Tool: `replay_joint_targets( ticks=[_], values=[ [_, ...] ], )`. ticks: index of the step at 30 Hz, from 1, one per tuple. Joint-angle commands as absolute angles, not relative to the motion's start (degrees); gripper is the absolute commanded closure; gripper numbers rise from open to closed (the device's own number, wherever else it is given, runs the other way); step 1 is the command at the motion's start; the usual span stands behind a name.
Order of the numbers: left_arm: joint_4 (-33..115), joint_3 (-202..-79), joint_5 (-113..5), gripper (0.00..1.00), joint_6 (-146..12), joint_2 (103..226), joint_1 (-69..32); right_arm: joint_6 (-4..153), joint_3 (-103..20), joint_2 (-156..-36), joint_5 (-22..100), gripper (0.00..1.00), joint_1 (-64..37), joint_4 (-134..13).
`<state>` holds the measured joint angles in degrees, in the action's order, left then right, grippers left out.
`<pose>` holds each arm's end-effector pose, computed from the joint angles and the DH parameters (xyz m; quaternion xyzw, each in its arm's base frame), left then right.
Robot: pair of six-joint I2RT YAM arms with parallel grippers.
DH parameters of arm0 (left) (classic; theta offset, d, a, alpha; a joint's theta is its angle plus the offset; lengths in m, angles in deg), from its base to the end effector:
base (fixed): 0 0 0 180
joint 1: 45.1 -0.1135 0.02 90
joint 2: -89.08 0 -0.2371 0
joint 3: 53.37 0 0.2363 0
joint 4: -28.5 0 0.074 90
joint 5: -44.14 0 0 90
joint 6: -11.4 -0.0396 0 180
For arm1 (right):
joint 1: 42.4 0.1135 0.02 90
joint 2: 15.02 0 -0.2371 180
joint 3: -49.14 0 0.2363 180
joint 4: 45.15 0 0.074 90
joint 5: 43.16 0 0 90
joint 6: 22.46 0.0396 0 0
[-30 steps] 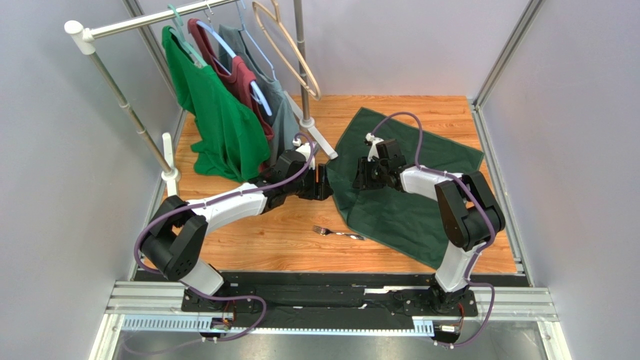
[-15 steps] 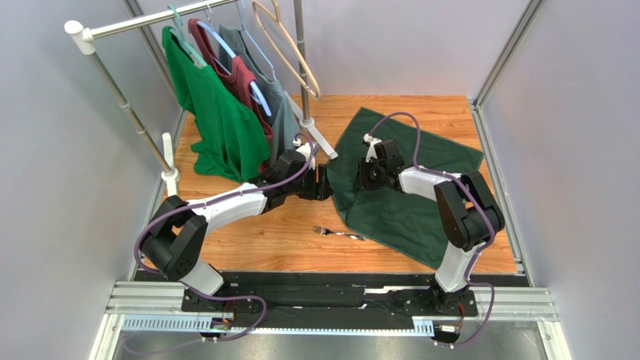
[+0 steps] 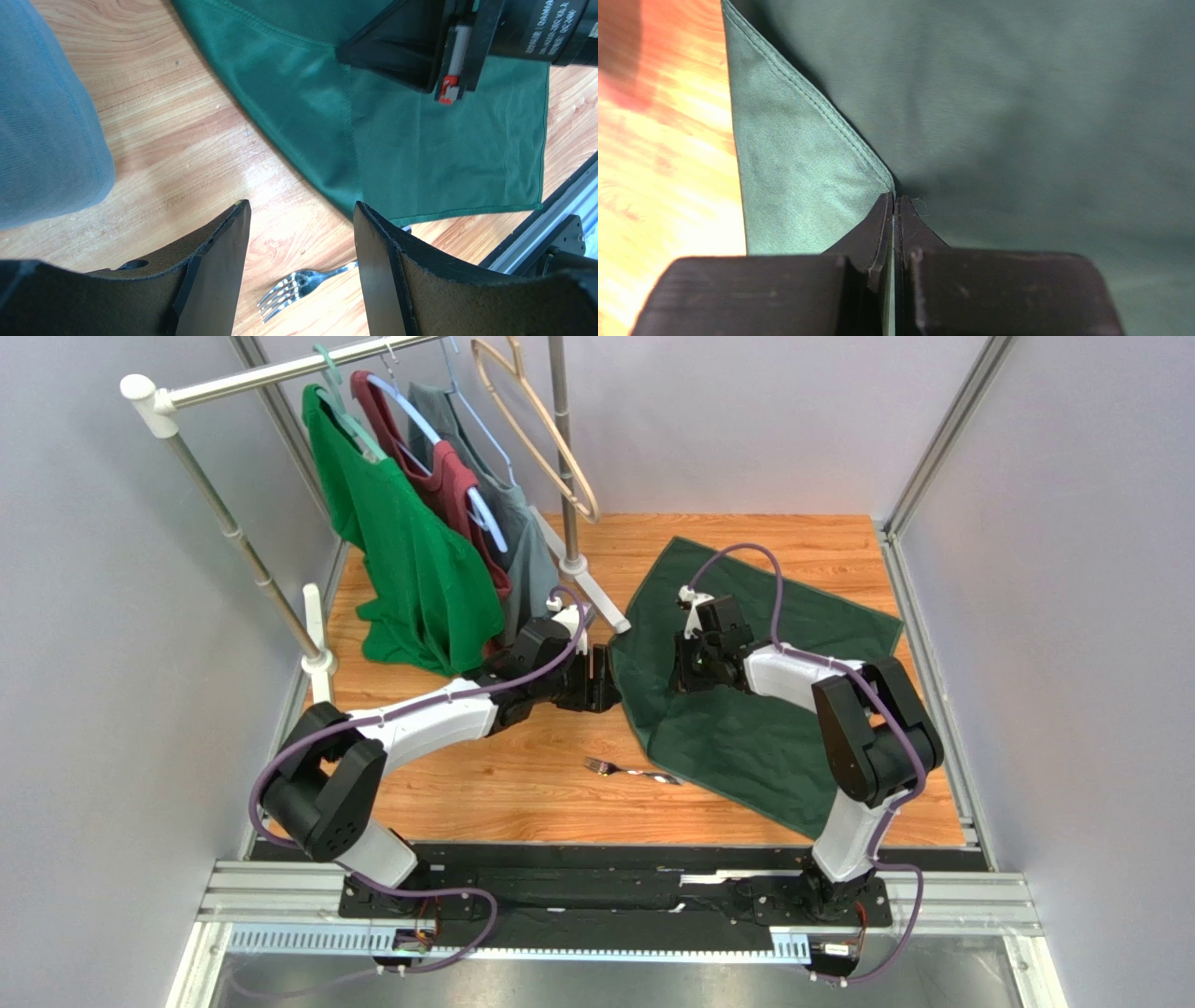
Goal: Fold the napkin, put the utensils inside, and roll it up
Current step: Fold the napkin
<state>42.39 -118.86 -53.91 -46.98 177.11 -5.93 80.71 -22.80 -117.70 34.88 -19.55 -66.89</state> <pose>0.2455 -0.2072 0.1927 0.0902 0.8865 -0.3115 0.3302 0.3136 0.1411 0.1346 -0.1128 0.9355 0.1927 0.2737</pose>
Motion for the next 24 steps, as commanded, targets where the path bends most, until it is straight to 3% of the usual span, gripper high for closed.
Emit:
replay_joint_targets(
  ticks=[1,7,14,24],
  values=[
    [45.75,-119.93,-53.94,0.36,-48.80,173.20,-6.61,77.57,-26.21,-113.73,41.39,1.00,-19.28,-71.80],
    [51.72,-121.86,-53.68,0.36,-51.35,170.21,-7.31,75.98,-27.18,-111.97,48.93,1.00,-20.77,-76.20],
    [57.79,-124.67,-54.38,0.29,-51.53,165.82,-9.50,73.78,-29.02,-110.12,51.15,1.00,-25.43,-79.72],
    [68.60,-131.62,-57.10,0.27,-54.43,163.70,-12.84,71.49,-33.33,-111.17,51.15,1.00,-31.76,-83.15]
  ],
)
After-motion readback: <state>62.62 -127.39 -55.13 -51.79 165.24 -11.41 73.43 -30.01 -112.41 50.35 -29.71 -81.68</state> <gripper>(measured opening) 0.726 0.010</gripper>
